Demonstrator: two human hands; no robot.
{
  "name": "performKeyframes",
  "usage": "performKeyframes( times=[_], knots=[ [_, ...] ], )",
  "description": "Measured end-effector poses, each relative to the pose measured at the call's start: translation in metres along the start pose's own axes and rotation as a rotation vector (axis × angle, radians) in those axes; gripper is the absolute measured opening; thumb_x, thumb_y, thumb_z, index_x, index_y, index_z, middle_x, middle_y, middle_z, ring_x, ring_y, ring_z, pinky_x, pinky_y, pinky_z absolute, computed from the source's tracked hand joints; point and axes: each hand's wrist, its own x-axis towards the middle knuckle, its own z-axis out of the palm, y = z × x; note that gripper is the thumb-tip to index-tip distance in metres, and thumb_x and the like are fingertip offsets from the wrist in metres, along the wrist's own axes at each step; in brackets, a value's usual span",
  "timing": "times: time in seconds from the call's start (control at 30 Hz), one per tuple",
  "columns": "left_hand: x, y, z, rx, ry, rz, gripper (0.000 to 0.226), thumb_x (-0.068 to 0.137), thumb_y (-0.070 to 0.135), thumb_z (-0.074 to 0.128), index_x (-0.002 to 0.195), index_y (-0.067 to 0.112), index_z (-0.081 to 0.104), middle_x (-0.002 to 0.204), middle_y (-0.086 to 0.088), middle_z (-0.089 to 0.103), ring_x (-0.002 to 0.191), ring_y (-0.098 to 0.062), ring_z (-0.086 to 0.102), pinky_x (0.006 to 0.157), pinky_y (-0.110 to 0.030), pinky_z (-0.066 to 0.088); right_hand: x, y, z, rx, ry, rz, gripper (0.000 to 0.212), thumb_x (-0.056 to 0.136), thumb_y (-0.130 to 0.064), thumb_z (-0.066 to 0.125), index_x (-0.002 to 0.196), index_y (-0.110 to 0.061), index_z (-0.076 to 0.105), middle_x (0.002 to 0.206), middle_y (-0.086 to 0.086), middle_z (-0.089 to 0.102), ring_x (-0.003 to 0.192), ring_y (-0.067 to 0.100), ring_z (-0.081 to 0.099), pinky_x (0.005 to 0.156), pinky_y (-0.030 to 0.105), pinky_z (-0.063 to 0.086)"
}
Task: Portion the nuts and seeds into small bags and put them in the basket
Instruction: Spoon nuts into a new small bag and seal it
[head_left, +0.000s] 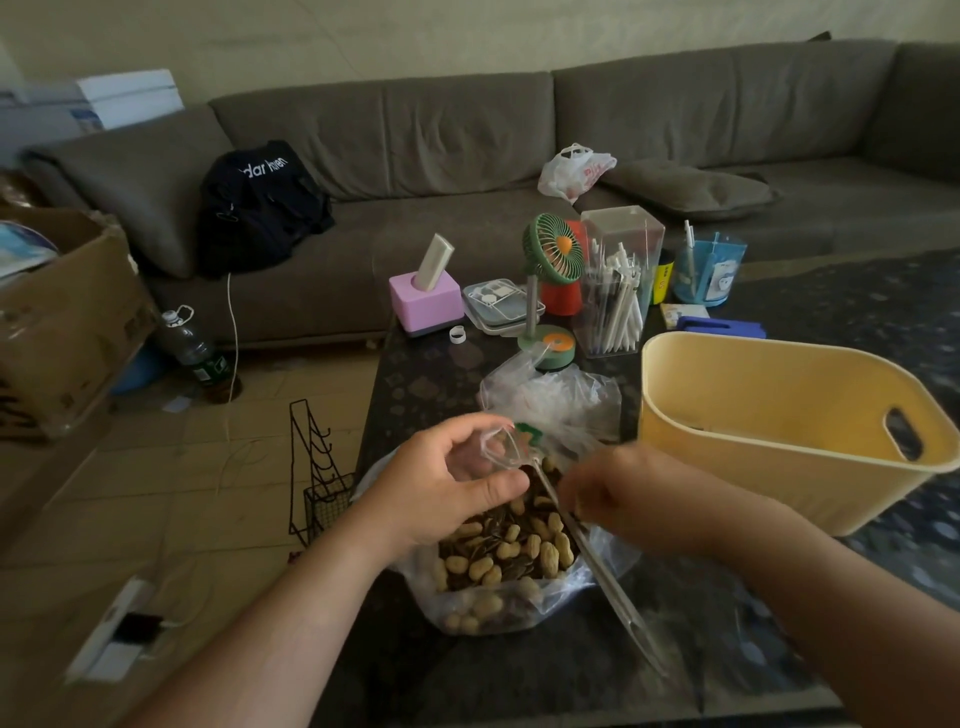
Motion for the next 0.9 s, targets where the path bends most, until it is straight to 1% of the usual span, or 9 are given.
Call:
performKeyframes(
  times=[0.1,0.23,0.37,0.5,0.57,0.63,0.73,0.83,0.9],
  knots=[
    [-0.004,0.0,-0.007,-0.065,-0.098,-0.078,0.062,0.077,0.042,0.092,0.134,0.032,0.069,0.128,0.017,0.074,0.124,0.0,0.066,0.115,-0.038,0.05,-0.008,0.008,0.013,-0.027,-0.165,-0.017,0.039,0.096,-0.01,0.065,0.109,-0.046,0.065,0.112,-0.025,0.054,0.103,-0.007,0.054,0.091,0.022,0.054],
    [-0.007,-0.005,-0.015,-0.117,-0.112,-0.105,0.065,0.072,0.05,0.092,0.132,0.035,0.071,0.132,0.013,0.073,0.13,-0.004,0.064,0.115,-0.04,0.048,-0.018,0.022,0.029,-0.105,-0.192,-0.084,0.033,0.094,-0.02,0.069,0.114,-0.046,0.064,0.122,-0.02,0.049,0.114,0.002,0.046,0.099,0.026,0.05],
    [-0.005,-0.007,-0.014,-0.104,-0.096,-0.125,0.051,0.076,0.045,0.093,0.123,0.04,0.074,0.126,0.015,0.075,0.124,-0.001,0.067,0.116,-0.042,0.049,-0.019,0.032,0.045,-0.08,-0.131,-0.147,0.038,0.091,-0.024,0.074,0.117,-0.048,0.062,0.119,-0.019,0.048,0.113,0.004,0.048,0.096,0.027,0.051],
    [-0.001,-0.011,-0.012,-0.052,-0.077,-0.183,0.055,0.062,0.064,0.095,0.112,0.057,0.074,0.12,0.021,0.075,0.123,-0.005,0.067,0.113,-0.047,0.051,-0.019,0.03,0.05,-0.082,-0.127,-0.167,0.038,0.095,-0.03,0.071,0.123,-0.051,0.057,0.12,-0.019,0.041,0.108,-0.001,0.043,0.087,0.012,0.041],
    [0.001,-0.015,-0.011,-0.038,-0.057,-0.193,0.062,0.055,0.072,0.093,0.113,0.059,0.073,0.121,0.021,0.075,0.123,-0.008,0.067,0.11,-0.05,0.053,-0.019,0.025,0.051,-0.085,-0.121,-0.176,0.031,0.099,-0.029,0.065,0.122,-0.048,0.057,0.119,-0.016,0.041,0.106,0.003,0.046,0.086,0.018,0.045],
    [0.002,-0.016,-0.011,-0.05,-0.036,-0.191,0.058,0.057,0.069,0.093,0.111,0.059,0.073,0.12,0.019,0.076,0.119,-0.009,0.07,0.108,-0.049,0.056,-0.018,0.019,0.046,-0.065,-0.078,-0.18,0.025,0.101,-0.027,0.059,0.118,-0.046,0.055,0.12,-0.013,0.043,0.105,0.007,0.05,0.089,0.026,0.05],
    [0.001,-0.013,-0.012,-0.07,-0.038,-0.222,0.05,0.069,0.056,0.095,0.114,0.05,0.074,0.123,0.013,0.075,0.118,-0.01,0.07,0.104,-0.045,0.059,-0.013,0.014,0.037,0.045,0.074,-0.167,0.026,0.103,-0.027,0.058,0.116,-0.047,0.049,0.119,-0.016,0.044,0.101,0.005,0.055,0.086,0.028,0.056],
    [0.001,-0.011,-0.011,-0.037,-0.043,-0.276,0.05,0.074,0.053,0.092,0.12,0.049,0.072,0.127,0.011,0.072,0.12,-0.013,0.068,0.098,-0.043,0.062,-0.004,0.01,0.037,-0.033,0.303,-0.184,0.035,0.104,-0.033,0.058,0.135,-0.046,0.05,0.116,-0.012,0.046,0.091,0.01,0.058,0.07,0.033,0.058],
    [0.001,-0.01,-0.01,-0.015,-0.035,-0.297,0.049,0.073,0.055,0.091,0.119,0.051,0.073,0.126,0.011,0.072,0.119,-0.012,0.068,0.097,-0.042,0.062,0.005,0.013,0.037,-0.138,0.366,-0.168,0.042,0.104,-0.034,0.06,0.144,-0.045,0.052,0.113,-0.008,0.047,0.086,0.013,0.058,0.064,0.031,0.056]
  ],
)
